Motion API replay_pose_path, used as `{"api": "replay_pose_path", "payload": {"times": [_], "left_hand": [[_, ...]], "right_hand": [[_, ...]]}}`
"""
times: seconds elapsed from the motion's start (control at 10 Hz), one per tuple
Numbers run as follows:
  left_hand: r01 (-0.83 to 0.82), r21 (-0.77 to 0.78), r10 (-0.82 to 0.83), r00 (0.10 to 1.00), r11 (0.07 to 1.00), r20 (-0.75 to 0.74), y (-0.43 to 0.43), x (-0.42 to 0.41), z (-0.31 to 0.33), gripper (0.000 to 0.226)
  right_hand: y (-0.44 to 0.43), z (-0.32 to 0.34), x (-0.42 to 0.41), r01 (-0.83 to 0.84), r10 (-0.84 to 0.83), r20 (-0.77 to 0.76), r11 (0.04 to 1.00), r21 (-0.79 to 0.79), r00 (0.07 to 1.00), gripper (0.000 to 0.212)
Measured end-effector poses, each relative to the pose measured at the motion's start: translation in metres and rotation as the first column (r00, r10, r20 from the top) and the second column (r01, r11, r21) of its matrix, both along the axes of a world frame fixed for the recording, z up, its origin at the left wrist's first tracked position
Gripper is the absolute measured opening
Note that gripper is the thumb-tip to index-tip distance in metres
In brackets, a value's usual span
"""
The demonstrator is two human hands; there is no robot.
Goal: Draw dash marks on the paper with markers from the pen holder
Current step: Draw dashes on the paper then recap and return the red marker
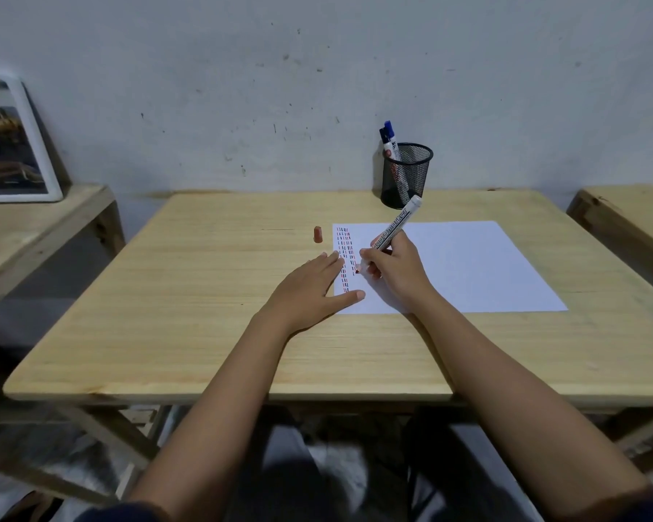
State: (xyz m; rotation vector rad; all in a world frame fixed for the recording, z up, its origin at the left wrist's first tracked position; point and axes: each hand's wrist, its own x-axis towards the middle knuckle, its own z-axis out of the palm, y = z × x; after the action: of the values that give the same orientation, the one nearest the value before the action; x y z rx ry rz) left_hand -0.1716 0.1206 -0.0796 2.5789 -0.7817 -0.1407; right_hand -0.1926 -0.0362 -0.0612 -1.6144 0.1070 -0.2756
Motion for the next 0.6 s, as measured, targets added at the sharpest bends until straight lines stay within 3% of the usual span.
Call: {"api": "replay_pose_path", "payload": {"times": [0.2, 0.3, 0.4, 0.5, 0.6], "left_hand": [[-0.001, -0.018, 0.001, 1.000, 1.000, 0.011, 0.000, 0.001, -0.002, 0.078], [-0.020, -0.268, 0.011, 0.999, 0.963, -0.035, 0.001, 0.004, -0.003, 0.063], [-0.178, -0.601, 0.144, 0.984, 0.779, -0.105, 0.000, 0.012, 0.003, 0.049], [-0.226, -0.543, 0.253, 0.967, 0.809, -0.026, -0.004, 0.026, 0.009, 0.038], [-0.286, -0.430, 0.305, 0.952, 0.856, -0.027, -0.014, 0.052, 0.007, 0.047]], "right_hand": [[-0.001, -0.001, 0.000, 0.023, -0.024, -0.022, 0.999, -0.025, 0.999, 0.017], [-0.003, 0.002, -0.002, 0.049, -0.048, -0.007, 0.991, 0.121, 0.999, 0.014], [-0.009, 0.003, -0.001, 0.070, -0.074, 0.001, 0.955, 0.287, 0.997, 0.013], [-0.014, 0.002, 0.002, 0.077, -0.088, 0.006, 0.902, 0.424, 0.996, 0.007], [-0.020, 0.003, 0.006, 0.078, -0.111, 0.027, 0.831, 0.550, 0.993, 0.008]]}}
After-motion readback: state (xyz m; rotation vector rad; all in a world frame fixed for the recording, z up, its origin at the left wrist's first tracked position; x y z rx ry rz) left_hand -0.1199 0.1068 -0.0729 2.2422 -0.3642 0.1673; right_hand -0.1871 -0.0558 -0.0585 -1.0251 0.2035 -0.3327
